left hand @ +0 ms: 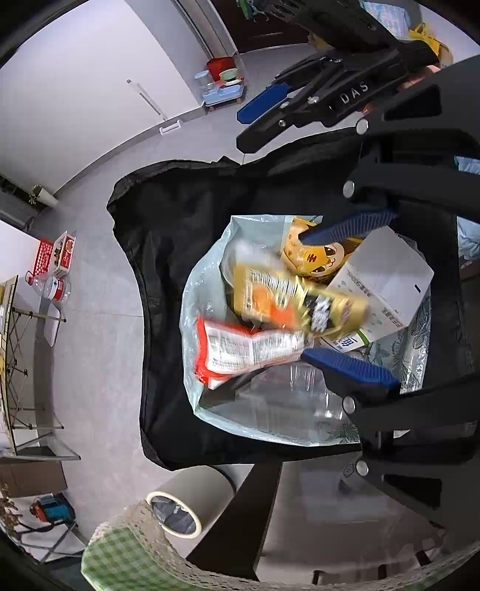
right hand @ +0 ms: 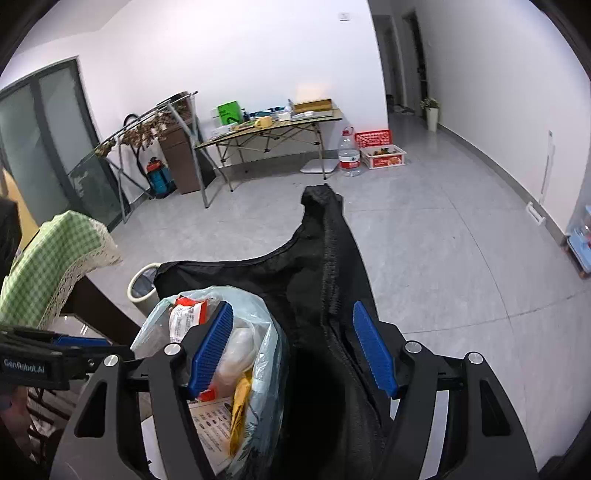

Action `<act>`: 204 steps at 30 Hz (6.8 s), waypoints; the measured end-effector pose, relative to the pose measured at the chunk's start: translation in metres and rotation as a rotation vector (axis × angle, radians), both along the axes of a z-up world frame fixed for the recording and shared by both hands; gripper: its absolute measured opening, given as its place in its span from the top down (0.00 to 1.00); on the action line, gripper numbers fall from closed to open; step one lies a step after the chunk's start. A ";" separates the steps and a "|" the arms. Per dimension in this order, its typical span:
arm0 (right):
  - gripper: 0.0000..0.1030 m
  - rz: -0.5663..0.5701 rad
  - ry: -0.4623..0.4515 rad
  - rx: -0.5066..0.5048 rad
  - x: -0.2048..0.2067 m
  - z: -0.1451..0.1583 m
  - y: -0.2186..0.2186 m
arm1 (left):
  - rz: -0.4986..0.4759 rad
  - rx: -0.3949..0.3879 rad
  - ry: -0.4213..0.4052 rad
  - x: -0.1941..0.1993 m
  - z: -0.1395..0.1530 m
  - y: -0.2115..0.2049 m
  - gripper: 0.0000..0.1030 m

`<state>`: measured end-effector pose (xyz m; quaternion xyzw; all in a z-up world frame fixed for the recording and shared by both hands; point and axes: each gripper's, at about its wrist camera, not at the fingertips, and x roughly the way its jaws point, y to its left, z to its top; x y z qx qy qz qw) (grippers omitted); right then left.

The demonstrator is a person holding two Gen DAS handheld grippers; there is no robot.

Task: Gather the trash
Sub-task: 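Open both tools to drop the gold wrapper and plastic bag into the trash, then move both open tools back over the table toward the remaining items, then grasp the white paper leaflet with the right tool and lift it, then grasp a clear plastic bag with the left tool while the right tool holds the leaflet, then carry the plastic bag and leaflet over the trash bag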

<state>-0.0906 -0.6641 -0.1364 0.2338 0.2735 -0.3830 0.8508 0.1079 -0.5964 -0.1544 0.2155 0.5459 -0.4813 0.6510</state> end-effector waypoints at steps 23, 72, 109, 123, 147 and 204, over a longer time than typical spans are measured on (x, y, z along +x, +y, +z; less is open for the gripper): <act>0.37 0.099 0.036 -0.024 0.019 0.020 0.021 | 0.108 -0.142 -0.190 0.019 0.078 0.094 0.35; 0.20 1.311 -0.012 -0.882 0.321 0.209 0.569 | 1.406 -0.281 -0.543 0.210 0.161 0.784 0.08; 0.95 1.057 -0.048 -0.514 0.361 0.188 0.504 | 1.235 -0.250 -0.517 0.217 0.137 0.742 0.08; 0.95 0.974 -0.234 -0.335 0.326 0.139 0.465 | 1.194 -0.177 -0.588 0.217 0.127 0.715 0.08; 0.95 0.929 -0.219 -0.341 0.326 0.138 0.461 | 1.106 -0.179 -0.463 0.275 0.148 0.701 0.65; 0.96 0.157 0.145 -0.093 0.048 0.019 0.058 | 0.245 -0.390 -0.363 0.044 0.137 0.189 0.83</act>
